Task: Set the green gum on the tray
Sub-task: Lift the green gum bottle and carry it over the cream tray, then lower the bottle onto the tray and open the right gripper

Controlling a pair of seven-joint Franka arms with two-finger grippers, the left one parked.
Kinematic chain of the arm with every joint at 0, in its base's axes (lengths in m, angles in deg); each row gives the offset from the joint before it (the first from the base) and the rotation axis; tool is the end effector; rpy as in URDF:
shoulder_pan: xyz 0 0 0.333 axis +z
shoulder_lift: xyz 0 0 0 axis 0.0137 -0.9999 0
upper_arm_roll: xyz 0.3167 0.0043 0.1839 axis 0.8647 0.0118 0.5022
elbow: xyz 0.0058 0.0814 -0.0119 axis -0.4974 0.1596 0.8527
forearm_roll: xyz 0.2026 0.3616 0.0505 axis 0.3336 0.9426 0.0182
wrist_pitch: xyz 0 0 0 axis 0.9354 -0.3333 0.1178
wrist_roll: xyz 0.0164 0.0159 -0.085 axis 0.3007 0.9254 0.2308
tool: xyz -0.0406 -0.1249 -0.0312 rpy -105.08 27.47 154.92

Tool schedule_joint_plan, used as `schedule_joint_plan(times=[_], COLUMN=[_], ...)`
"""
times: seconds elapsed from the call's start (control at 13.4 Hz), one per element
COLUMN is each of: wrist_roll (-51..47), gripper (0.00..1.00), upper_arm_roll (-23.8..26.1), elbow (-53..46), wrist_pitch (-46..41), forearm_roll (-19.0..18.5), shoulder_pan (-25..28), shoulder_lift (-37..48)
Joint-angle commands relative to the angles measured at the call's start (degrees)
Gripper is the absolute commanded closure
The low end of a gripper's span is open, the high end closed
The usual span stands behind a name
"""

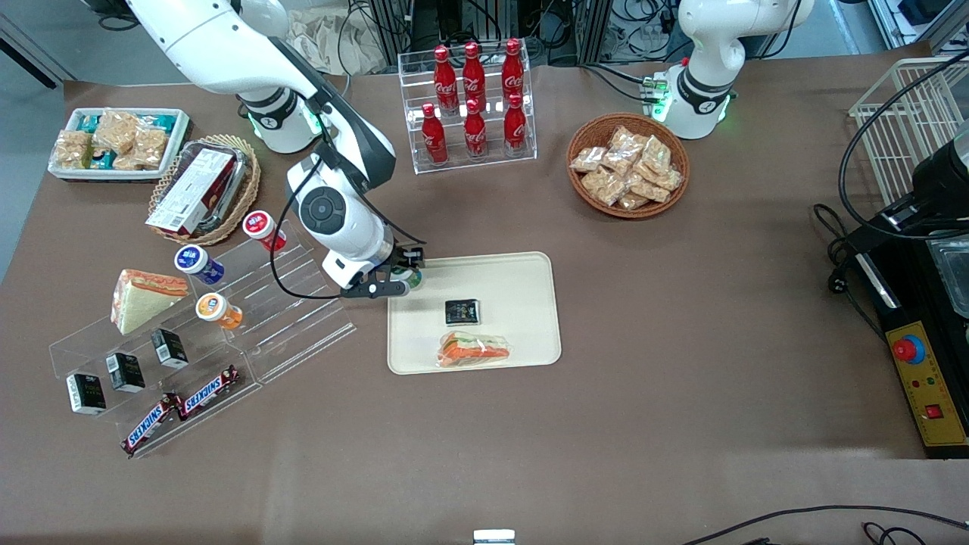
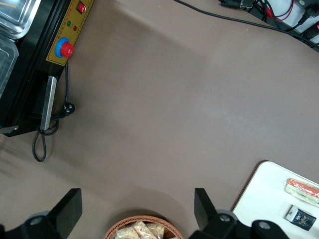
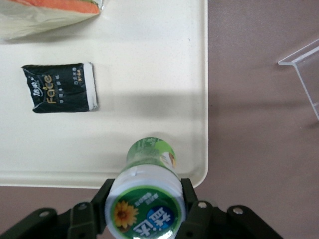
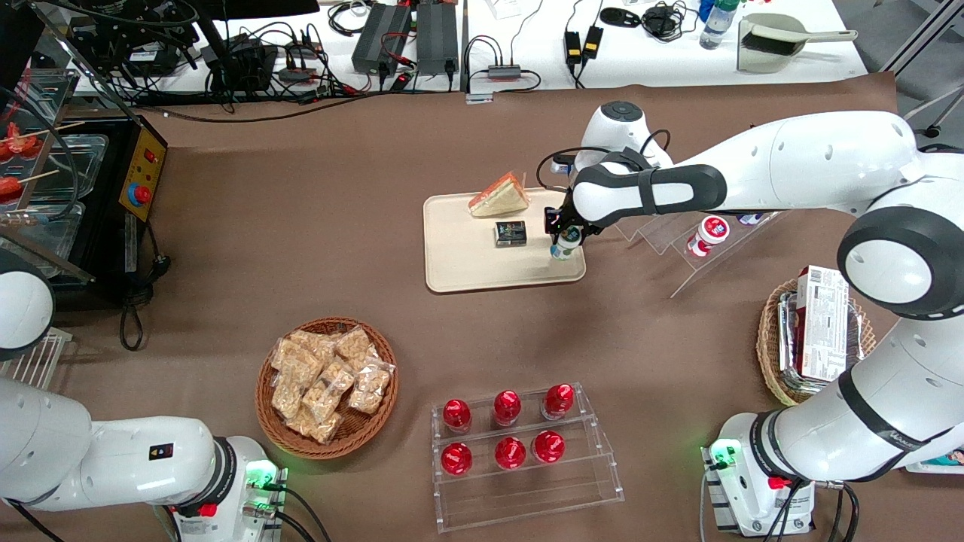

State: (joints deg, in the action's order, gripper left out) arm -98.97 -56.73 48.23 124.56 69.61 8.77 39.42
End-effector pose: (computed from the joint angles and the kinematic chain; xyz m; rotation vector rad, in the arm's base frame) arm 0.5111 0.3326 0.2606 -2.9923 0.0385 0.2014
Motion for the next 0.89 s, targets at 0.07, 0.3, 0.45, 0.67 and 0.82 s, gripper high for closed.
schedule_joint_plan(times=[0.07, 0.3, 0.45, 0.67, 0.82], wrist_roll=[-0.7, -0.5, -0.9, -1.1, -1.2], gripper=[0.95, 0.95, 0.95, 0.95, 0.83], upper_arm_roll=[-0.7, -1.4, -1.4, -1.4, -1.3], elbow=[-3.5, -3.6, -4.0, -4.5, -4.5], wrist_pitch=[1.6, 2.5, 2.6, 2.6, 2.6], forearm_roll=[-1.4, -3.3, -4.3, -4.2, -4.1], shoulder_pan=[-0.1, -0.1, -0.2, -0.1, -0.1], shoulder_lift=[-4.0, -5.3, -6.5, -7.0, -7.0])
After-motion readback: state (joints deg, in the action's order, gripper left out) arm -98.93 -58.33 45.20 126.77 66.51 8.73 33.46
